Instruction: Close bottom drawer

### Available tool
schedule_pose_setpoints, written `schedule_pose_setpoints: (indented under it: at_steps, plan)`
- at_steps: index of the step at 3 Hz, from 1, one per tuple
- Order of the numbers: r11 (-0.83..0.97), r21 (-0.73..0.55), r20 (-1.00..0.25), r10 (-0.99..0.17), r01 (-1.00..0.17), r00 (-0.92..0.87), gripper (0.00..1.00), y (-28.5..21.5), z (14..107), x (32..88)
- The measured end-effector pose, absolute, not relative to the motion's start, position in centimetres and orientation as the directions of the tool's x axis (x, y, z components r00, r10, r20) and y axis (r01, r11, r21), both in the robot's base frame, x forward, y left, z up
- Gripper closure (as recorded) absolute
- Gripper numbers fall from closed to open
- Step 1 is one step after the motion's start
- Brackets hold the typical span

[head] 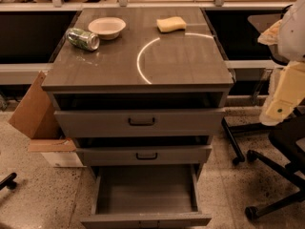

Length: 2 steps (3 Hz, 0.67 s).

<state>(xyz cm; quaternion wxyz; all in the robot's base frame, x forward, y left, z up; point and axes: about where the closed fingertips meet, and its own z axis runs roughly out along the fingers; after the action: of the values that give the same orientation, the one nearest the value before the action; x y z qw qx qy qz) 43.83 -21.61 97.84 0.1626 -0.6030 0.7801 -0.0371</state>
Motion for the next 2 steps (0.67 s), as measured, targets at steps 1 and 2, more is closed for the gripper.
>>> schedule_pose_setpoints:
  at_steps: [1, 2]
  plan:
    - [0.267, -0.261, -0.215, -0.953, -0.928, -0.213, 0.00, -21.4, 97.7, 43.9]
    - [0.250, -0.236, -0.255, -0.948, -0.939, -0.189, 0.00, -20.6, 95.3, 43.6]
